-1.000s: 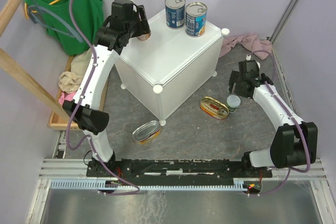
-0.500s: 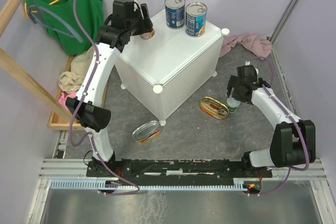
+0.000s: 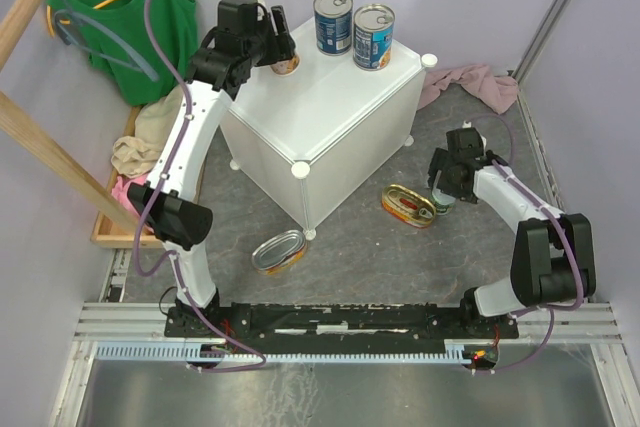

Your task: Place and organize the canned foods onto the counter

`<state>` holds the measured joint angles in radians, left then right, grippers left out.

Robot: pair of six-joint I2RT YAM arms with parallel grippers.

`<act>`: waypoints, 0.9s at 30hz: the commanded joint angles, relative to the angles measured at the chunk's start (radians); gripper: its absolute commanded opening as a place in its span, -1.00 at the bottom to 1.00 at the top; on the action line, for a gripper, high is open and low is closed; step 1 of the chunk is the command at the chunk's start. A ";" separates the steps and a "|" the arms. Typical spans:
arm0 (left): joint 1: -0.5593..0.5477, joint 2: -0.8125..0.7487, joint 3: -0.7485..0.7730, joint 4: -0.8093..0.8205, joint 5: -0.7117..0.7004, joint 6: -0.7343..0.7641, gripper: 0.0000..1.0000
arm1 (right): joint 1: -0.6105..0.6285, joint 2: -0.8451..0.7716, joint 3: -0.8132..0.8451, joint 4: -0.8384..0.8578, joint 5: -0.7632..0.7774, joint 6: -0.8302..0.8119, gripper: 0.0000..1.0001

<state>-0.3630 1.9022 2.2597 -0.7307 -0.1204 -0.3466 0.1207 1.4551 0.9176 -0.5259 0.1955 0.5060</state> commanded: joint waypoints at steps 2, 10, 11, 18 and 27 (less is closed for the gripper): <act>-0.022 0.026 -0.006 0.004 0.035 -0.015 0.28 | 0.009 0.008 -0.013 0.058 -0.007 0.019 0.80; -0.037 0.018 -0.015 0.019 0.018 -0.006 0.46 | 0.009 0.018 -0.032 0.084 -0.019 0.024 0.34; -0.037 0.013 -0.023 0.025 0.015 -0.005 0.48 | 0.008 0.018 -0.032 0.084 -0.018 0.021 0.25; -0.041 -0.020 -0.073 0.062 0.005 -0.006 0.61 | 0.009 -0.006 -0.026 0.069 -0.015 0.002 -0.48; -0.044 -0.086 -0.140 0.122 -0.024 -0.015 0.71 | 0.011 -0.081 0.013 0.035 -0.010 -0.020 -0.76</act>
<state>-0.4015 1.8835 2.1643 -0.6327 -0.1291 -0.3458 0.1246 1.4498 0.8906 -0.4995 0.1799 0.5064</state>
